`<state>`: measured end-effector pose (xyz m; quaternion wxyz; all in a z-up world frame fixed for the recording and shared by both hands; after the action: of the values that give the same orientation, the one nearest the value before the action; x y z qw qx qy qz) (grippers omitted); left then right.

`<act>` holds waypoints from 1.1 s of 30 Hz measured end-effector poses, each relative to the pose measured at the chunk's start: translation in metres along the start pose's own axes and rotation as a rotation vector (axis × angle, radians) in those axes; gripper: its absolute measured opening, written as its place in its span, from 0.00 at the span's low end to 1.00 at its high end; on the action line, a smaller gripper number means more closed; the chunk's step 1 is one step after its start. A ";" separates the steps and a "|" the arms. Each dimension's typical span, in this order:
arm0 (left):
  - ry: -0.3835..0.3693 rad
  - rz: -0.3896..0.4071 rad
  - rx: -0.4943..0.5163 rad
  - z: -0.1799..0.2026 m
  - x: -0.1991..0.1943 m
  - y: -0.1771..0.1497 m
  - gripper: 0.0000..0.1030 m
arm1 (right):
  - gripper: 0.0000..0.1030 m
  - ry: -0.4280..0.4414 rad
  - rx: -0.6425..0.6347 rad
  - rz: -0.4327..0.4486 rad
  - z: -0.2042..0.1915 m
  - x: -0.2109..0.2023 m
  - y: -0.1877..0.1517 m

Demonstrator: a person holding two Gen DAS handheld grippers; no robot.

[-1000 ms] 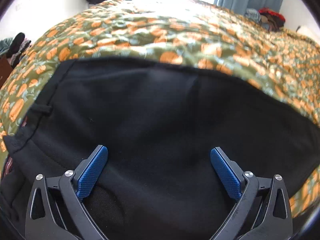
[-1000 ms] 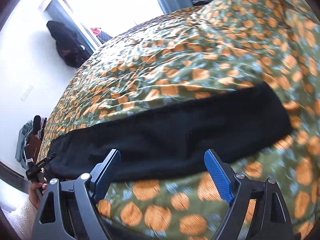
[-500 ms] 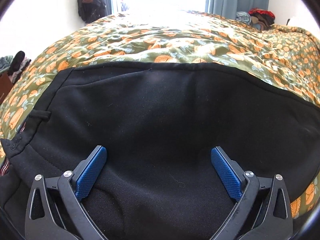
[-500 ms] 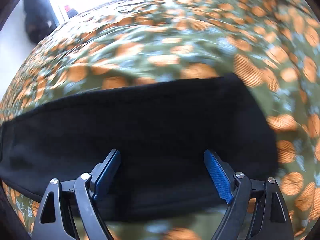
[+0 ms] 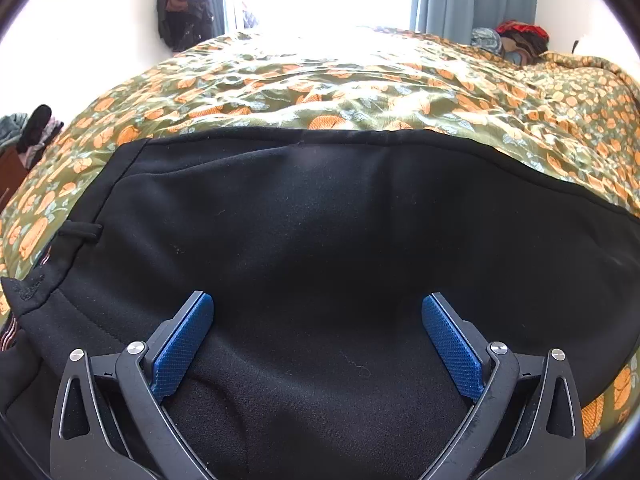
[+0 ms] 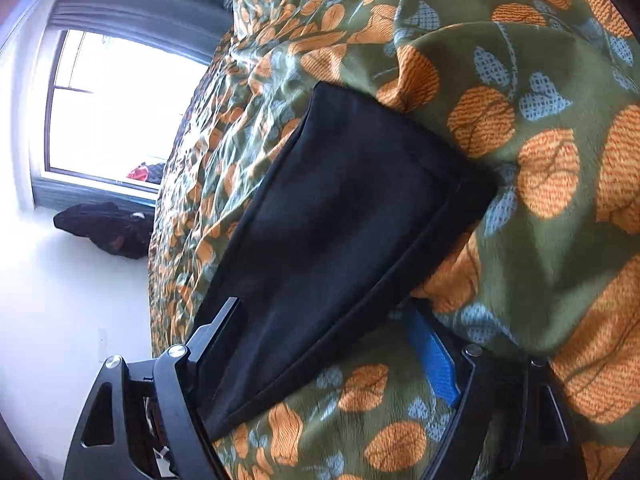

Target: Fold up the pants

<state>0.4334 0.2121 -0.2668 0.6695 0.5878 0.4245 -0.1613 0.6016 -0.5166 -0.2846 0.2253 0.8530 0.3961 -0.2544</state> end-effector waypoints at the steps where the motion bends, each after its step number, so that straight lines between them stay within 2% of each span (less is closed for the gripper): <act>1: 0.001 0.001 0.000 0.000 0.000 0.000 0.99 | 0.78 0.001 0.012 0.039 0.000 0.001 0.006; 3: 0.003 0.005 0.001 0.000 0.001 0.000 0.99 | 0.77 -0.021 0.016 0.081 -0.004 0.004 0.014; 4: 0.003 0.006 0.000 0.000 0.001 0.000 0.99 | 0.72 -0.050 -0.008 0.102 -0.007 0.002 0.018; 5: 0.002 0.008 -0.001 0.000 0.002 0.000 0.99 | 0.55 -0.088 -0.055 0.130 -0.013 -0.002 0.019; 6: 0.001 0.009 -0.001 0.000 0.002 0.000 0.99 | 0.24 -0.141 -0.120 0.166 -0.022 -0.008 0.019; 7: 0.001 0.009 -0.001 0.000 0.002 0.000 0.99 | 0.11 -0.188 -0.202 0.200 -0.035 -0.016 0.018; 9: 0.002 0.008 -0.001 0.000 0.002 0.000 0.99 | 0.07 -0.169 -0.387 0.219 -0.070 -0.033 0.006; 11: 0.003 0.006 -0.001 0.000 0.002 0.000 0.99 | 0.05 -0.113 -0.611 0.170 -0.118 -0.047 -0.027; 13: 0.004 0.005 0.000 0.000 0.002 0.000 0.99 | 0.05 -0.066 -0.869 0.097 -0.163 -0.065 -0.085; 15: 0.006 0.005 0.001 0.000 0.003 0.000 0.99 | 0.05 0.000 -1.074 -0.006 -0.184 -0.088 -0.152; 17: 0.008 0.003 0.002 0.001 0.003 0.001 0.99 | 0.05 0.035 -1.215 -0.083 -0.177 -0.110 -0.210; 19: 0.012 0.000 0.003 0.001 0.003 0.001 0.99 | 0.05 0.018 -1.239 -0.146 -0.143 -0.129 -0.237; 20: 0.014 -0.003 0.005 0.001 0.003 0.001 0.99 | 0.06 -0.048 -1.224 -0.162 -0.118 -0.133 -0.236; 22: 0.024 -0.008 0.009 0.002 0.002 0.002 0.99 | 0.09 -0.240 -1.171 -0.161 -0.061 -0.135 -0.217; 24: 0.034 -0.019 0.012 0.003 0.002 0.003 0.99 | 0.32 -0.451 -1.027 -0.155 -0.003 -0.135 -0.180; 25: 0.041 -0.027 0.013 0.004 0.002 0.003 0.99 | 0.40 -0.521 -0.958 -0.128 0.019 -0.138 -0.161; 26: 0.047 -0.036 0.015 0.004 0.002 0.004 0.99 | 0.42 -0.443 -0.877 -0.121 0.031 -0.149 -0.148; 27: 0.052 -0.047 0.017 0.004 0.001 0.004 0.99 | 0.45 -0.403 -0.828 -0.086 0.033 -0.160 -0.140; 28: 0.057 -0.063 0.022 0.005 0.000 0.006 0.99 | 0.53 -0.480 -0.817 -0.015 0.032 -0.170 -0.137; 29: 0.060 -0.088 0.030 0.005 -0.003 0.007 0.99 | 0.70 -0.533 -0.817 0.040 0.026 -0.181 -0.138; 31: 0.057 -0.118 0.025 0.003 -0.016 0.007 0.99 | 0.73 -0.506 -0.831 0.103 0.010 -0.198 -0.149; 33: 0.021 -0.097 -0.012 -0.001 -0.046 -0.001 0.99 | 0.73 -0.516 -0.851 0.144 -0.010 -0.211 -0.167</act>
<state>0.4055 0.2002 -0.2322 0.6597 0.5644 0.4605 -0.1847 0.3544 -0.5315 -0.1787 0.6608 0.6199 0.3363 -0.2568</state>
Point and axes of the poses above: each gripper's, at about its wrist camera, not at the fingertips, and x roughly the way its jaws point, z to its right, y to its top, the point moved 3 cm from there along x, roughly the way its jaws point, and after that the axes turned 3 degrees about y, right-handed, at the moved point
